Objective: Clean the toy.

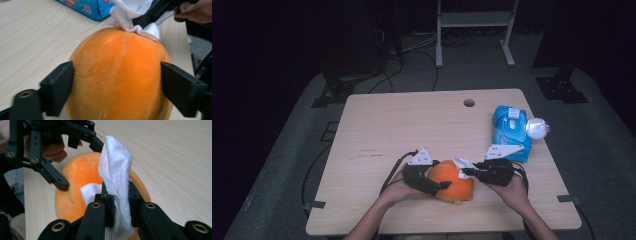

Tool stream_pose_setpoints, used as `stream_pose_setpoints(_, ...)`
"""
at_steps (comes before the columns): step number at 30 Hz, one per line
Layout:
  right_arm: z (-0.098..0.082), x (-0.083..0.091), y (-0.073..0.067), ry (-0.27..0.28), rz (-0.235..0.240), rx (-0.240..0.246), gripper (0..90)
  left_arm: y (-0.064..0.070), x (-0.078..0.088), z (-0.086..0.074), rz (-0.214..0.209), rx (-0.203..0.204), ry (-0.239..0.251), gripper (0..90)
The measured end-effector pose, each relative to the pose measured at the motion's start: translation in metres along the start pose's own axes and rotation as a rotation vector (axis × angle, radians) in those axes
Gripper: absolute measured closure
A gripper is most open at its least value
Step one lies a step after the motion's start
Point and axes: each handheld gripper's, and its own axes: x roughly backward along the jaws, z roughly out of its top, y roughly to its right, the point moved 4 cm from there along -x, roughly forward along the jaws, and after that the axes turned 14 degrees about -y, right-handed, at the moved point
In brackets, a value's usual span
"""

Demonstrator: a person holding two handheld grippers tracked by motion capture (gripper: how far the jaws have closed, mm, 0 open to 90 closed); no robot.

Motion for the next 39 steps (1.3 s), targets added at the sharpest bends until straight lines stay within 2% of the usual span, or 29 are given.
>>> stream_pose_setpoints(2,0.008,0.002,-0.010,0.024,0.018,0.023,79.4,0.009,0.001,0.008,0.028,-0.060,0.006,22.5)
stream_pose_setpoints(4,0.014,0.001,-0.019,0.033,0.013,0.056,79.3,0.017,0.001,0.013,0.056,-0.117,-0.004,22.5)
stream_pose_setpoints(5,0.015,0.001,-0.020,0.030,0.004,0.069,79.4,0.018,0.001,0.013,0.058,-0.121,-0.003,22.1)
stream_pose_setpoints(6,0.015,0.001,-0.019,0.025,0.006,0.069,79.4,0.017,0.001,0.012,0.048,-0.115,-0.002,20.8)
stream_pose_setpoints(8,0.009,-0.001,-0.011,0.018,0.027,0.043,79.4,0.010,0.001,0.008,0.016,-0.065,0.011,16.2)
stream_pose_setpoints(11,0.000,-0.002,-0.002,-0.005,0.022,0.018,79.3,-0.003,0.001,0.002,-0.033,0.033,0.021,9.6)
stream_pose_setpoints(13,-0.003,0.000,0.002,-0.003,0.038,-0.003,79.3,-0.008,-0.002,-0.002,-0.084,0.095,0.020,8.8)
stream_pose_setpoints(14,-0.003,0.000,0.003,-0.004,0.032,-0.005,79.3,-0.009,-0.003,-0.003,-0.096,0.116,0.020,9.1)
stream_pose_setpoints(15,-0.002,0.000,0.003,-0.003,0.028,-0.009,79.2,-0.009,-0.004,-0.004,-0.090,0.110,0.016,12.4)
stream_pose_setpoints(18,0.004,0.002,-0.002,0.022,0.015,0.003,79.4,-0.001,0.002,0.005,-0.009,0.055,0.026,23.1)
stream_pose_setpoints(19,0.008,0.003,-0.006,0.044,0.022,0.009,79.3,0.004,0.004,0.010,0.020,0.023,0.031,24.5)
stream_pose_setpoints(20,0.012,0.005,-0.011,0.061,0.035,0.023,79.3,0.012,0.006,0.016,0.060,-0.025,0.036,25.1)
stream_pose_setpoints(21,0.012,0.005,-0.011,0.061,0.035,0.023,79.3,0.012,0.006,0.016,0.060,-0.025,0.036,25.4)
stream_pose_setpoints(22,0.017,0.006,-0.016,0.071,0.033,0.044,79.3,0.020,0.008,0.020,0.091,-0.068,0.030,25.4)
stream_pose_setpoints(23,0.019,0.007,-0.019,0.067,0.027,0.064,79.3,0.022,0.008,0.021,0.098,-0.079,0.028,25.2)
stream_pose_setpoints(24,0.018,0.006,-0.019,0.056,0.028,0.068,79.4,0.022,0.008,0.021,0.093,-0.079,0.033,24.6)
stream_pose_setpoints(26,0.013,0.003,-0.015,0.037,0.038,0.053,79.4,0.017,0.006,0.017,0.052,-0.056,0.039,20.7)
stream_pose_setpoints(28,0.006,-0.001,-0.010,0.023,0.055,0.039,79.4,0.010,0.006,0.013,0.007,-0.020,0.044,15.2)
stream_pose_setpoints(30,0.004,0.000,-0.009,0.023,0.057,0.033,79.4,0.002,0.006,0.008,0.005,0.021,0.045,9.8)
stream_pose_setpoints(31,0.004,0.001,-0.009,0.023,0.050,0.038,79.4,-0.001,0.006,0.006,-0.016,0.045,0.049,8.2)
stream_pose_setpoints(32,0.003,0.002,-0.008,0.020,0.045,0.039,79.4,-0.004,0.003,0.003,-0.058,0.077,0.037,7.5)
stream_pose_setpoints(34,0.003,0.002,-0.007,0.022,0.050,0.035,79.3,-0.005,-0.003,-0.001,-0.096,0.094,0.022,7.2)
stream_pose_setpoints(35,0.003,0.002,-0.007,0.019,0.051,0.033,79.3,-0.004,-0.005,-0.002,-0.108,0.101,0.023,10.3)
stream_pose_setpoints(38,0.004,0.004,-0.007,0.017,0.032,0.032,79.3,-0.001,-0.002,0.000,-0.069,0.083,0.026,20.5)
stream_pose_setpoints(39,0.005,0.004,-0.007,0.026,0.032,0.028,79.3,0.001,0.000,0.003,-0.043,0.072,0.027,22.7)
